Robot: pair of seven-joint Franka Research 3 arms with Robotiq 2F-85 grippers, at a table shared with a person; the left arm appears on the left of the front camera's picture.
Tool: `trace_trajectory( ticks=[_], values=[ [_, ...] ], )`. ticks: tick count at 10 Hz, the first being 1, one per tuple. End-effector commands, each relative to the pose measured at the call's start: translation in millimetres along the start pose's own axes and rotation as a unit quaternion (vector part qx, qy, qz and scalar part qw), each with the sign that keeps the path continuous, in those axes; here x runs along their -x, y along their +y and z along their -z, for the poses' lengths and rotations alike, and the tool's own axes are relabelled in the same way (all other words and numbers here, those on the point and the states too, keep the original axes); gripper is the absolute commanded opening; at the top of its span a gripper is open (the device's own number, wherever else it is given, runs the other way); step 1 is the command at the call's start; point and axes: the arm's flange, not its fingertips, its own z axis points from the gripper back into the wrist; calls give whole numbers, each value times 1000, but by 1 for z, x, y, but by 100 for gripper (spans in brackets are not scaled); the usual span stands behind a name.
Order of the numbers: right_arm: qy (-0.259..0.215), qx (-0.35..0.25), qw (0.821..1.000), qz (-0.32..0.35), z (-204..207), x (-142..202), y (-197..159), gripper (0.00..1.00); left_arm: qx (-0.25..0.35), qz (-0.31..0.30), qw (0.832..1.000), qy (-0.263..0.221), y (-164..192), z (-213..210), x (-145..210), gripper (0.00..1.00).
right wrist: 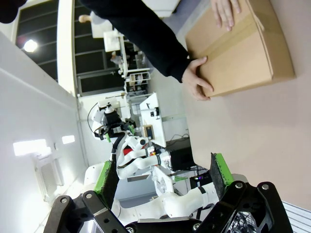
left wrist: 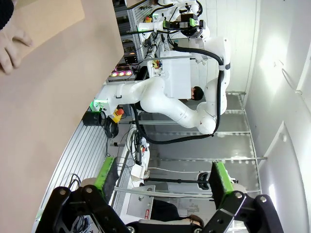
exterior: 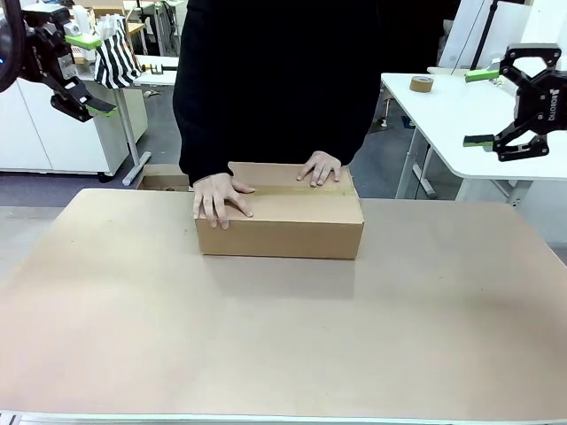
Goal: Pack the gift set into the box.
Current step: Press and hold the closed box until the human finishes sealing it.
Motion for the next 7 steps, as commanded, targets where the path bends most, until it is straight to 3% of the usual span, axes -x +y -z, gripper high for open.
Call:
trace_trajectory(
  ticks=[1,7],
  values=[
    [-1,-15,1000,-9,3,-1,0,100,-6,11,1000,2,3,-1,2,100],
    [-1,-15,1000,-9,3,-1,0,100,-6,11,1000,2,3,-1,2,100]
  ],
)
